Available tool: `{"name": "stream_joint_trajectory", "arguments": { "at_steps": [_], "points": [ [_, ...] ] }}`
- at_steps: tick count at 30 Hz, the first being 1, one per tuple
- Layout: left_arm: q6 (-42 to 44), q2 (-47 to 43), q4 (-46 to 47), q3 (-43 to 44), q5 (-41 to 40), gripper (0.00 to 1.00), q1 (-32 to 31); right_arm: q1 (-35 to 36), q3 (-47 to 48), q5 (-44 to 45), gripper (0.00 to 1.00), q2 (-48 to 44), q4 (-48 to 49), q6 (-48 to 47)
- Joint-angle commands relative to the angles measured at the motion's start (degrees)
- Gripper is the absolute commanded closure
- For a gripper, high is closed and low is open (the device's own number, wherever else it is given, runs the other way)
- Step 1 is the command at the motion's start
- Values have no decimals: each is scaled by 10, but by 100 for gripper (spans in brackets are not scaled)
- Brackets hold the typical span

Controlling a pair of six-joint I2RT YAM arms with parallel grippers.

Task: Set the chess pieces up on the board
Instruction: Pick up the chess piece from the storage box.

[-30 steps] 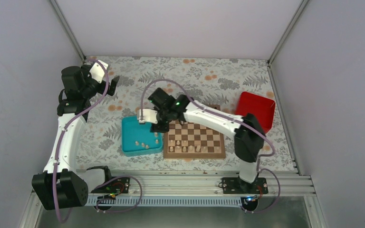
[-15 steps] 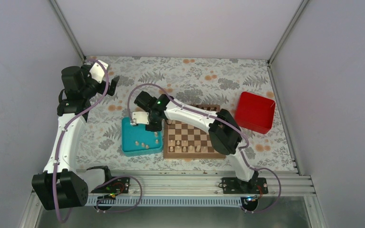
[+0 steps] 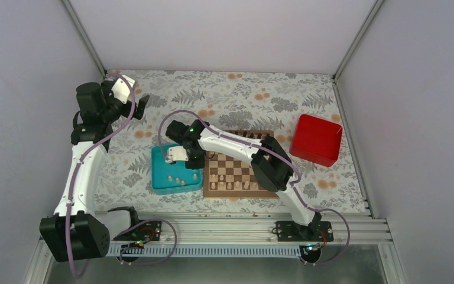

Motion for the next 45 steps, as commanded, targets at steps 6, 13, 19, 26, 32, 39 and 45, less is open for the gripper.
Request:
{"name": "stream_joint_trajectory", "arguments": {
  "at_steps": [6, 13, 19, 26, 32, 39, 45],
  "points": [
    [-5, -12, -1, 9, 13, 0, 3, 4, 2, 8, 62, 23, -5, 3],
    [-5, -15, 5, 3, 15, 0, 3, 5, 5, 1, 65, 30, 2, -2],
    [-5, -17, 5, 3, 18, 0, 3, 5, 6, 1, 73, 38, -1, -1],
    [-5, -17, 5, 3, 23, 0, 3, 6, 6, 0, 87, 29, -4, 0],
    [-5, -16, 6, 3, 19, 0, 4, 7, 9, -4, 93, 0, 7, 1],
    [-5, -16, 8, 2, 9, 0, 4, -6, 4, -21, 94, -77, 2, 12],
    [-4, -16, 7, 4, 2, 0, 4, -57, -48, -28, 95, -174, 4, 18]
  ]
}}
